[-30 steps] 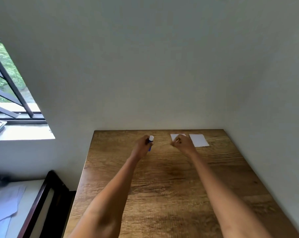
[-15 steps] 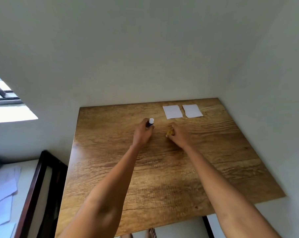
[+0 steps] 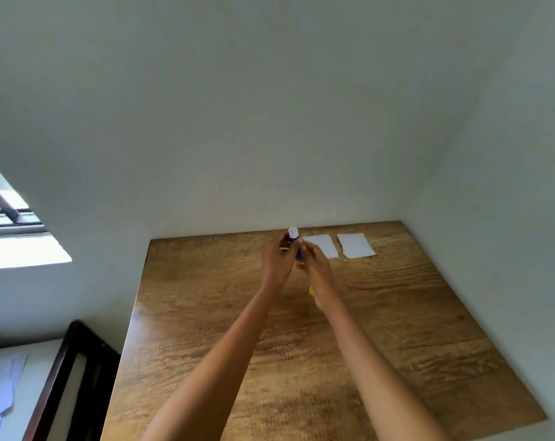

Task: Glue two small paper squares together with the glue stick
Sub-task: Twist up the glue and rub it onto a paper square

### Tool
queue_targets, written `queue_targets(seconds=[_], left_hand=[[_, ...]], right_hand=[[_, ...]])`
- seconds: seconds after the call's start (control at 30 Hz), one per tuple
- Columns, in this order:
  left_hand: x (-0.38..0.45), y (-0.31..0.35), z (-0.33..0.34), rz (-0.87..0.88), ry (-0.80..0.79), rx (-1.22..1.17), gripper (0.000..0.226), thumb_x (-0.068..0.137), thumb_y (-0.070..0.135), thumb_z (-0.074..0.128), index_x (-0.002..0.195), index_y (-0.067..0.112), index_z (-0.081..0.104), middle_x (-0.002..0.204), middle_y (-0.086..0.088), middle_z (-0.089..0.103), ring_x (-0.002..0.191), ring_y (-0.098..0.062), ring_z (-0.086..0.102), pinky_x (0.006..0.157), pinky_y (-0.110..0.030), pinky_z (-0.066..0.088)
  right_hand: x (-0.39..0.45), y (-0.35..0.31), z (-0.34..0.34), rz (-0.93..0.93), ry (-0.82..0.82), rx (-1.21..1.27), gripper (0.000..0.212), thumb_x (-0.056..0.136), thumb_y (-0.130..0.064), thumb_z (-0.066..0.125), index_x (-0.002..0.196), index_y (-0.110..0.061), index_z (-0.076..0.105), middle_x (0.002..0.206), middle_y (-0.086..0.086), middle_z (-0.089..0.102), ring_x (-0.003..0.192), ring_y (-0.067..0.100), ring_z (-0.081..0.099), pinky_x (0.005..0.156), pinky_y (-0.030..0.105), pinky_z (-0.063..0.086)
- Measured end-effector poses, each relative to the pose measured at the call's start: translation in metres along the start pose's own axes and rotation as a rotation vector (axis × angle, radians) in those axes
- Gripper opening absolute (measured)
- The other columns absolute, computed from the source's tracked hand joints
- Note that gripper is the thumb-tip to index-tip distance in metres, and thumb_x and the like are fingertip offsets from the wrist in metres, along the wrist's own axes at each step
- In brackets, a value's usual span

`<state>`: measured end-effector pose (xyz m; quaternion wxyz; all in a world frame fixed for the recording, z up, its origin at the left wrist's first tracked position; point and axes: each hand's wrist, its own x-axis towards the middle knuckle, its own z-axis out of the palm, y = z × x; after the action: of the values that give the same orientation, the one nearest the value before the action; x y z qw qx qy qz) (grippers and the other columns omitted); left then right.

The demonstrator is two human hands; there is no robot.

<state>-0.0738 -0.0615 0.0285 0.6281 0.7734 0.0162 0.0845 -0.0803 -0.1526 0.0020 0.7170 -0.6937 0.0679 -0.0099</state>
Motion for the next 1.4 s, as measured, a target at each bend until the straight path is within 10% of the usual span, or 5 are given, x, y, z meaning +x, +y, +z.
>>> queue_targets(seconds=[0.17, 0.47, 0.87, 1.2, 1.4], left_hand=[[0.011, 0.024, -0.009, 0.065, 0.043, -0.162, 0.019, 0.083, 0.019, 0.068, 0.101, 0.021, 0.066, 0.092, 0.003, 0.072, 0.083, -0.007, 0.067, 0.075, -0.025, 0.055], [0.015, 0.058, -0.029, 0.216, 0.123, -0.193, 0.023, 0.076, 0.014, 0.074, 0.098, 0.015, 0.070, 0.092, 0.001, 0.074, 0.087, -0.006, 0.068, 0.083, -0.026, 0.054], [0.011, 0.065, -0.032, 0.334, 0.050, -0.141, 0.025, 0.080, 0.004, 0.067, 0.097, 0.022, 0.070, 0.093, 0.010, 0.071, 0.092, -0.002, 0.066, 0.084, -0.026, 0.053], [0.007, 0.068, -0.033, 0.299, 0.043, -0.169, 0.021, 0.081, 0.016, 0.070, 0.098, 0.027, 0.070, 0.097, 0.003, 0.072, 0.087, -0.010, 0.069, 0.072, -0.039, 0.059], [0.009, 0.082, -0.039, 0.357, 0.050, -0.153, 0.024, 0.083, 0.006, 0.066, 0.098, 0.025, 0.067, 0.096, 0.002, 0.073, 0.090, -0.006, 0.067, 0.083, -0.031, 0.055]], right_hand=[[0.001, -0.010, 0.012, 0.076, -0.104, 0.740, 0.025, 0.093, -0.022, 0.051, 0.108, -0.007, 0.062, 0.094, 0.007, 0.066, 0.082, 0.012, 0.061, 0.070, 0.020, 0.054], [0.009, -0.039, 0.040, 0.074, -0.271, 1.055, 0.029, 0.090, -0.021, 0.048, 0.110, -0.010, 0.066, 0.101, 0.004, 0.072, 0.095, 0.011, 0.068, 0.075, 0.022, 0.057], [0.007, -0.049, 0.035, 0.144, -0.226, 0.916, 0.034, 0.094, -0.036, 0.043, 0.117, -0.017, 0.060, 0.099, -0.002, 0.070, 0.100, 0.011, 0.063, 0.090, 0.024, 0.046], [0.004, -0.065, 0.031, 0.125, -0.171, 0.627, 0.043, 0.091, -0.053, 0.039, 0.081, -0.019, 0.063, 0.057, -0.006, 0.052, 0.052, 0.003, 0.049, 0.048, 0.016, 0.041], [-0.009, -0.071, 0.034, 0.090, -0.242, 0.840, 0.035, 0.096, -0.034, 0.037, 0.104, -0.020, 0.069, 0.089, 0.000, 0.070, 0.084, 0.010, 0.064, 0.068, 0.021, 0.049]])
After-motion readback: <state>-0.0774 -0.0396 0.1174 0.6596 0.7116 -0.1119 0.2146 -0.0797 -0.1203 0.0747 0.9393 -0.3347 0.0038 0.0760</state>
